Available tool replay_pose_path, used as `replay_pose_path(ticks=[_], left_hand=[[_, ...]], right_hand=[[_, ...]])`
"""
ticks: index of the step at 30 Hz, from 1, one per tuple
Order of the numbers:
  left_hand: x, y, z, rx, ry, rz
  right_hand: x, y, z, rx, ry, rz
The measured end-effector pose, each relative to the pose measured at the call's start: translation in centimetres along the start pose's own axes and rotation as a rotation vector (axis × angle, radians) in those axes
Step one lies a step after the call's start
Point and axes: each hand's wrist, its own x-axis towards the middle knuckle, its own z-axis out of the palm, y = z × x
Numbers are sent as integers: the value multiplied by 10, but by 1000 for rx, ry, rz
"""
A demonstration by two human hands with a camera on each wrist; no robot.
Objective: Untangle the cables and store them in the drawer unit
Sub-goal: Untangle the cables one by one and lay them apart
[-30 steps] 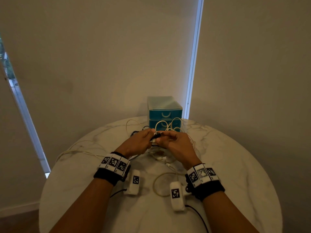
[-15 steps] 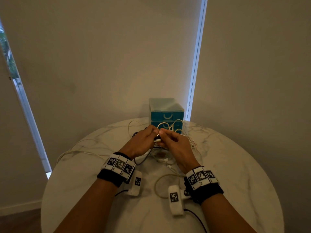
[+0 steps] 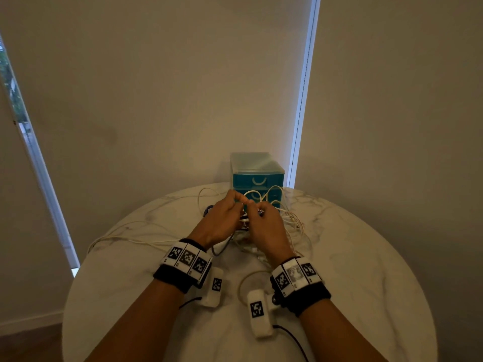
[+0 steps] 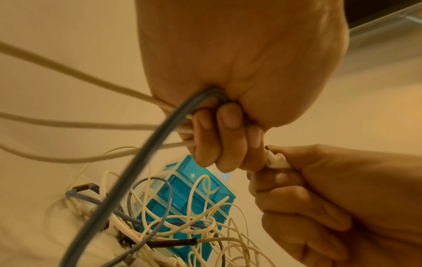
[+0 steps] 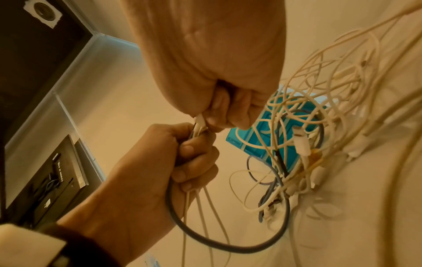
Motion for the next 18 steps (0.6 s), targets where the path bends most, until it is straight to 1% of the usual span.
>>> replay_pose_path(ticks=[3, 5, 8, 10, 12, 14, 16, 18], left_hand=[[-5, 16, -2, -48, 11, -15], [-8, 26, -13, -41, -56, -11], [-7, 31, -42, 124, -137, 14], [-2, 28, -68, 269, -149, 50], [4, 25, -94, 401, -95, 53], [9, 24, -116, 471, -27, 41], [13, 25, -130, 507, 29, 65], [20, 26, -139, 606, 93, 102]], right_hand=[[4, -13, -6, -90, 74, -57], [11, -26, -16, -141, 103, -117], [28, -53, -33, -198, 144, -186], [44, -75, -46, -182, 197, -208], [58, -98, -61, -132, 276, -237], [65, -118, -75, -62, 371, -265], [67, -132, -85, 0, 446, -301], [66, -142, -90, 86, 523, -342]])
